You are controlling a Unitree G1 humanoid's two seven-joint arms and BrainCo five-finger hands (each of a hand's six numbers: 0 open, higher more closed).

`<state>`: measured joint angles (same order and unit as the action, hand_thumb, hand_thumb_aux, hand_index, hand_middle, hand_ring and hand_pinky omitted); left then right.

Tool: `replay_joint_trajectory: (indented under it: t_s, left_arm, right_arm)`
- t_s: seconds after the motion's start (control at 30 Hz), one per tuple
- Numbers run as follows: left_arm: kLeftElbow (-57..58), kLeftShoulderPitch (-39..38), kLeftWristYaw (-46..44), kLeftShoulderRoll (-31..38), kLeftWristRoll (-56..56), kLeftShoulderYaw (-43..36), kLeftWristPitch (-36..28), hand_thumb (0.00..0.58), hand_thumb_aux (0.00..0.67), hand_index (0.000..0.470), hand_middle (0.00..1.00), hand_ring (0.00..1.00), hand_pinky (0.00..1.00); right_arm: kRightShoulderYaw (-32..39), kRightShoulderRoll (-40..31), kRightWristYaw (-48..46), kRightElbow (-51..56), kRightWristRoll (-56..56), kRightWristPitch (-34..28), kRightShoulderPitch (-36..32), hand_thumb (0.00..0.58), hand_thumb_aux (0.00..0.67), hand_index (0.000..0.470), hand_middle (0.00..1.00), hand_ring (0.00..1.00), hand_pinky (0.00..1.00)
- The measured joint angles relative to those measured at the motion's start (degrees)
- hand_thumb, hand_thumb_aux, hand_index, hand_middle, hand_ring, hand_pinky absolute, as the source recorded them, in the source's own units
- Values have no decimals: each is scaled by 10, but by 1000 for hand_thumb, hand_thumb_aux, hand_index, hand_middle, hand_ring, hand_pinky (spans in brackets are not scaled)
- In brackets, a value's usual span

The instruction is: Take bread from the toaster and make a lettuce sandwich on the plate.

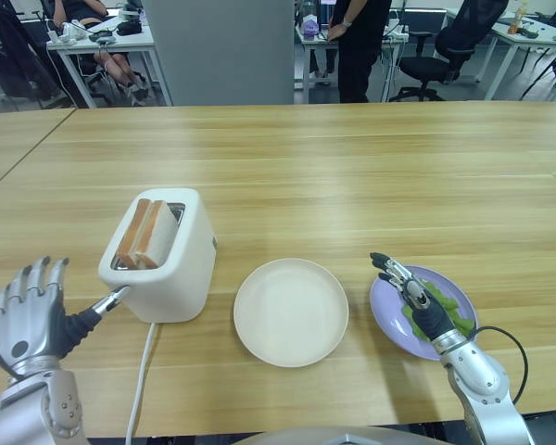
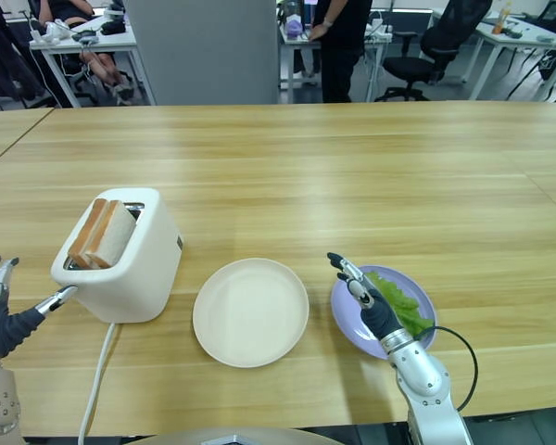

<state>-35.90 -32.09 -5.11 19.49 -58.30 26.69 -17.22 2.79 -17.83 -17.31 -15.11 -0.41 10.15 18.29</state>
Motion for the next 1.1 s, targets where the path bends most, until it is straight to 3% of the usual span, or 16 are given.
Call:
replay_joint_trajectory:
  t_s: [0.1, 0.13, 0.17, 0.2, 0.73, 0.77, 0.8, 0.83, 0.87, 0.93, 0.97, 1.1]
  left_arm:
    - [0, 6, -4, 0, 0, 10, -14, 112, 68, 47, 0, 0, 0]
    - [0, 11, -5, 0, -1, 11, -18, 53, 32, 22, 0, 0, 0]
    - [1, 19, -8, 1, -3, 11, -22, 53, 32, 22, 0, 0, 0]
    - [0, 26, -11, 2, -3, 11, -24, 0, 0, 0, 0, 0, 0]
    - [4, 117, -57, 19, -40, -63, -42, 5, 3, 2, 0, 0, 0]
    - [7, 118, -58, 19, -43, -65, -43, 349, 247, 170, 0, 0, 0]
    - [11, 118, -59, 20, -45, -67, -44, 443, 344, 236, 0, 0, 0]
    - [15, 118, -61, 21, -50, -70, -44, 443, 344, 236, 0, 0, 0]
    - [19, 118, -62, 22, -53, -72, -45, 500, 420, 289, 0, 0, 0]
    - [24, 118, -66, 27, -61, -74, -47, 503, 426, 292, 0, 0, 0]
    - [27, 118, -67, 32, -63, -74, -48, 532, 478, 328, 0, 0, 0]
    - [46, 129, -77, 46, -69, -74, -56, 548, 512, 352, 27, 27, 27]
  right_arm:
    - [-4, 0, 0, 0, 0, 2, 0, 0, 0, 0, 0, 0, 0]
    - [-5, 0, 0, 0, 0, 2, 0, 0, 0, 0, 0, 0, 0]
    - [-6, 0, 0, 0, 0, 2, 1, 0, 0, 0, 0, 0, 0]
    - [-6, 0, 0, 0, 0, 3, 1, 0, 0, 0, 0, 0, 0]
    - [-12, 2, 0, 3, 2, 4, 2, 0, 0, 0, 0, 0, 0]
    - [-13, 2, 0, 3, 2, 4, 2, 0, 0, 0, 0, 0, 0]
    - [-15, 1, 0, 3, 2, 4, 2, 0, 0, 0, 0, 0, 0]
    - [-17, 1, 0, 3, 3, 4, 2, 0, 0, 0, 0, 0, 0]
    - [-19, 1, -1, 3, 4, 4, 1, 0, 0, 0, 0, 0, 0]
    - [-25, 1, -1, 3, 11, 4, 1, 0, 0, 0, 0, 0, 0]
    - [-27, 1, -1, 3, 12, 4, 1, 0, 0, 0, 0, 0, 0]
    - [-29, 1, -1, 3, 13, 3, 0, 0, 0, 0, 0, 0, 0]
